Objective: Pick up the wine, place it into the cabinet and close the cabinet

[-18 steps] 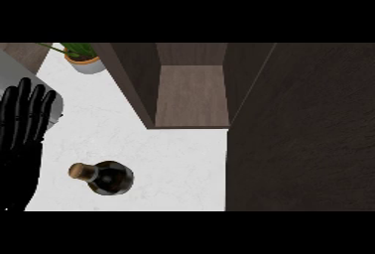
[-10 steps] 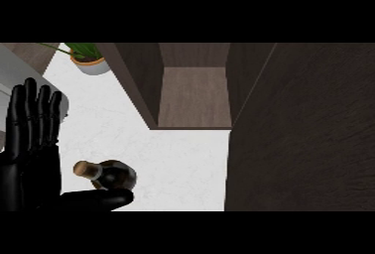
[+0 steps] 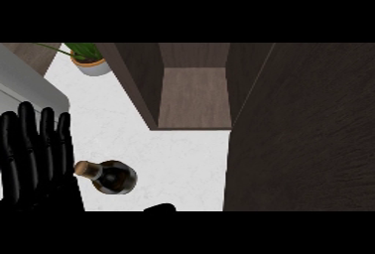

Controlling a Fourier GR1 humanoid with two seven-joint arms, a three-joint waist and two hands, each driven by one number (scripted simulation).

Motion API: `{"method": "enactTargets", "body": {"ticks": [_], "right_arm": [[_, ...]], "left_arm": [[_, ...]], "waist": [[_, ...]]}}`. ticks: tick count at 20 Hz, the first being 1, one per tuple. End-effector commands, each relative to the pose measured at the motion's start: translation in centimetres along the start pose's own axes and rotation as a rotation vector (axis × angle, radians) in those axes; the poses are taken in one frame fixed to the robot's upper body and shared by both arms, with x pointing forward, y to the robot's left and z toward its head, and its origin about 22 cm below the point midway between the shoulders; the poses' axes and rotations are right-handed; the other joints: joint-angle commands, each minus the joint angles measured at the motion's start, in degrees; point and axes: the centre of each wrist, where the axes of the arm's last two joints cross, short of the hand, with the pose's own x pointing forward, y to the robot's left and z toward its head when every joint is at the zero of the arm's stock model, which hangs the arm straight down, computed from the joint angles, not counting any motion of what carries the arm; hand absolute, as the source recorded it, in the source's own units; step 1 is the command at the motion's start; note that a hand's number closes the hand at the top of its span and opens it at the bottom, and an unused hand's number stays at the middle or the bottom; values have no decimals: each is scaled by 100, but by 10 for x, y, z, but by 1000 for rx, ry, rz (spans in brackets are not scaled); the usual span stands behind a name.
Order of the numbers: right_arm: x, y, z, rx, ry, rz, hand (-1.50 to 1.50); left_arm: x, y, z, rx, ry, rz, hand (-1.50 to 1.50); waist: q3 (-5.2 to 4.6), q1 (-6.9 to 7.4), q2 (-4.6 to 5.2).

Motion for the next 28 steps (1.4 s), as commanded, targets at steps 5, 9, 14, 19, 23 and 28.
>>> {"method": "enactTargets", "body": {"ticks": [5,9,14,19,23,28], "right_arm": [[20,-11,-4,22,9,2,-150],[21,-2,2,14,9,-18,-150],[18,5,-2,22,15,-25,-150],[33,14,-4,5,2,-19,-150],[28,7,-6,17,31,-20,-150],[35,14,-14,21,0,-9,-150]], "left_arm": [[32,-34,24,19,-1,31,-150],[42,-38,35,27,0,17,-150],[55,-41,32,11,17,-3,-150],[68,-36,45,18,11,-17,-150],[76,-37,43,35,-13,-48,-150],[83,-33,44,46,-13,-103,-150]], "waist": [[12,46,9],[6,32,-3],[12,56,-24],[0,80,-42],[10,62,-57],[1,70,-50]]}}
